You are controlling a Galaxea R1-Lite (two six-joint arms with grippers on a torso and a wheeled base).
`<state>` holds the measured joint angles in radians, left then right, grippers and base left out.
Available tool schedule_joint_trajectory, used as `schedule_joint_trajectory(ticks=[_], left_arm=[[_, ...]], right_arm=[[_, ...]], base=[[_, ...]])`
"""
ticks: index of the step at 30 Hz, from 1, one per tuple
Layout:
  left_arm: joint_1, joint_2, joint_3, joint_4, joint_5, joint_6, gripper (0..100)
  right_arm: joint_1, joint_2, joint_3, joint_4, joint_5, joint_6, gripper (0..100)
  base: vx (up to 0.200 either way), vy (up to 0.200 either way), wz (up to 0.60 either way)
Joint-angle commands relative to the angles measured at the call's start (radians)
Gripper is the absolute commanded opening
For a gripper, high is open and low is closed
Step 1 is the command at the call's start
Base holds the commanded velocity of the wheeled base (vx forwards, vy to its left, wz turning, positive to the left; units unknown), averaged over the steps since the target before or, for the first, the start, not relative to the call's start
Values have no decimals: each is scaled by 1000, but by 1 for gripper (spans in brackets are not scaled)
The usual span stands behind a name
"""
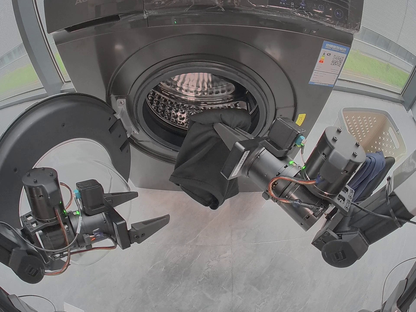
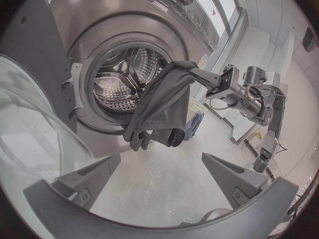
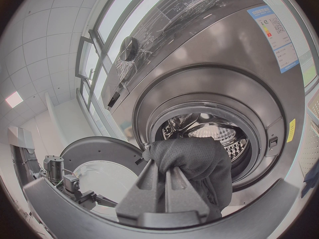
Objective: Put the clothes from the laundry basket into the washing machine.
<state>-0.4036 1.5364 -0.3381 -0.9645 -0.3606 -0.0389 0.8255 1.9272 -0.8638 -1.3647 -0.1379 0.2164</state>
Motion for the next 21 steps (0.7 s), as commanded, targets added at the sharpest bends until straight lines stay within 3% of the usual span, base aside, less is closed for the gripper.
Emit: schedule_joint_trajectory(ticks=[1, 15, 21], left_arm=[[-17, 108, -35, -20, 0, -2, 100], [-21, 234, -136, -66, 0, -4, 100], [-40, 335, -183, -174, 3, -6, 100]], right_arm=[[4, -5, 12, -1, 0, 1, 0], [6, -25, 14, -1, 0, 0, 0], [12, -24, 14, -1, -2, 1, 0]], base=[[0, 0, 0], [0, 0, 0], [0, 0, 0]])
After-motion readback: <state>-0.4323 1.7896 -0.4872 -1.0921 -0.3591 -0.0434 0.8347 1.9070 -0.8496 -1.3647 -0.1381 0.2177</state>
